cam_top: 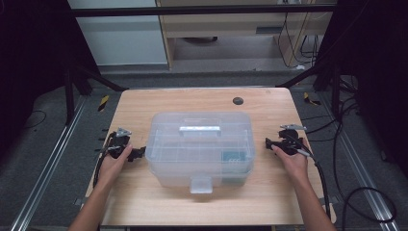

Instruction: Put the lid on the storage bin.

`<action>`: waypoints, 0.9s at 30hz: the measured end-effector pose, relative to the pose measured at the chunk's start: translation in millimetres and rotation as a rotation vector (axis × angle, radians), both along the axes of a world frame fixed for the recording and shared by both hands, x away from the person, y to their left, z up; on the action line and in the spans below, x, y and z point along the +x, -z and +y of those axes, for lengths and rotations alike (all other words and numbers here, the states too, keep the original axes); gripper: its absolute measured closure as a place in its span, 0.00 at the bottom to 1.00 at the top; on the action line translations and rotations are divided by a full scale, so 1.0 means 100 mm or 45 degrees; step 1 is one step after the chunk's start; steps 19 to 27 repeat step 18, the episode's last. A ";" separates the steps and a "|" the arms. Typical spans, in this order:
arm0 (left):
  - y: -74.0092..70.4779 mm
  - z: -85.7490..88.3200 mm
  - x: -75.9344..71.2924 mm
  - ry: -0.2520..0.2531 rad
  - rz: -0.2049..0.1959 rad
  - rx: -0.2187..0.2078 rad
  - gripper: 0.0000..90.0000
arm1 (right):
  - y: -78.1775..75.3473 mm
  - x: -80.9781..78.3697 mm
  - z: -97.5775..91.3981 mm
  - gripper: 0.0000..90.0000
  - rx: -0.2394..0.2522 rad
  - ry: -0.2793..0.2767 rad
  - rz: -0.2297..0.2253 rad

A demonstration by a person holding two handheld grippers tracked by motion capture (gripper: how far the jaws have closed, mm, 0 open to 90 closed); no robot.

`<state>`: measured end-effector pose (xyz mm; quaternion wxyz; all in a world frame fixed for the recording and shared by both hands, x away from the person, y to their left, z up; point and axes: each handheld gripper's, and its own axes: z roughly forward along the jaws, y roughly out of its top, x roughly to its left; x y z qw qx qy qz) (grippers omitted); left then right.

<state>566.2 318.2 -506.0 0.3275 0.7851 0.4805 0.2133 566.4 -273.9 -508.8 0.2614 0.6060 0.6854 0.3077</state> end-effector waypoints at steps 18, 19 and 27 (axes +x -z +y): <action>0.01 -0.04 0.01 -0.070 0.012 0.005 0.00 | 0.03 0.05 0.09 0.01 -0.021 0.092 0.029; 0.01 -0.04 0.01 -0.070 0.012 0.005 0.00 | 0.03 0.05 0.09 0.01 -0.021 0.092 0.029; 0.01 -0.04 0.01 -0.070 0.012 0.005 0.00 | 0.03 0.05 0.09 0.01 -0.021 0.092 0.029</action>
